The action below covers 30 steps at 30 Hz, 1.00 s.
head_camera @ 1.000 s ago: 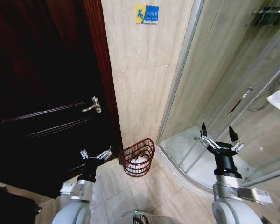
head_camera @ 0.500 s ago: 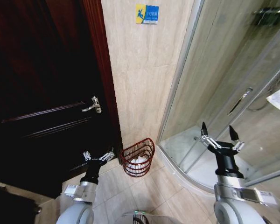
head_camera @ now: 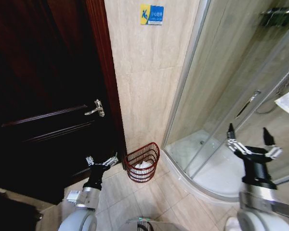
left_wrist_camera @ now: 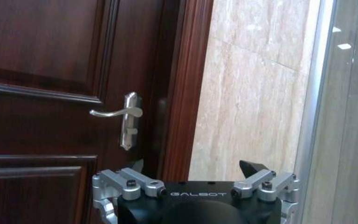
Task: Discard the used towel into the hamper.
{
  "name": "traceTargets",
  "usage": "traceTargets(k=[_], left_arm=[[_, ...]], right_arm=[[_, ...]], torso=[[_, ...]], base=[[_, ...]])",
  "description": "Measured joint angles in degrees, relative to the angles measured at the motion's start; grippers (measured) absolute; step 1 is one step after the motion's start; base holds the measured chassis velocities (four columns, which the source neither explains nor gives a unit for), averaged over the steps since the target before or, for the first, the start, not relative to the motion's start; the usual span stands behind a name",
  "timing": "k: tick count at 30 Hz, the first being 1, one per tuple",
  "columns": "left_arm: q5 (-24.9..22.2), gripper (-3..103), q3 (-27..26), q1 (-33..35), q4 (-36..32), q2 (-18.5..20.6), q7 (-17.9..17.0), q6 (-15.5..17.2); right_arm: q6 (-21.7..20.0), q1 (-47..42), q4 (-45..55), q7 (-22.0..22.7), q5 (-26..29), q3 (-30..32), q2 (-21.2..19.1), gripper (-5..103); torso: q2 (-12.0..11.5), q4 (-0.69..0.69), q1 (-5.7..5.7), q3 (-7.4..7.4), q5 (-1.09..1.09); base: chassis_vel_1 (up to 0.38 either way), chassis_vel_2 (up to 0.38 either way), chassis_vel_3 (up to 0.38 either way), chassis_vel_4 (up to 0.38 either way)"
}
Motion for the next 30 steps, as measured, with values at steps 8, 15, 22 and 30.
traceTargets(k=[8,15,22,30], left_arm=[[0.0,100,0.0,0.0,0.0,0.0,0.0,0.0],[-0.1,100,0.0,0.0,0.0,0.0,0.0,0.0],[-0.1,100,0.0,0.0,0.0,0.0,0.0,0.0],[-0.1,100,0.0,0.0,0.0,0.0,0.0,0.0]], right_arm=[[-0.1,-0.7,0.0,-1.2,8.1,9.8,-5.0,100],[-2.5,-0.7,0.0,-1.2,18.1,19.6,-10.1,100],[-3.0,-0.8,0.0,-1.1,18.7,20.0,-9.5,100],[-3.0,-0.8,0.0,-1.1,18.5,20.3,-9.5,100]], torso=[[0.0,0.00,0.00,0.00,0.00],[0.0,0.00,0.00,0.00,-0.01],[0.0,0.00,0.00,0.00,-0.01],[0.0,0.00,0.00,0.00,-0.02]], base=[[0.000,0.000,0.000,0.000],[0.000,0.000,0.000,0.000],[0.000,0.000,0.000,0.000],[0.000,0.000,0.000,0.000]])
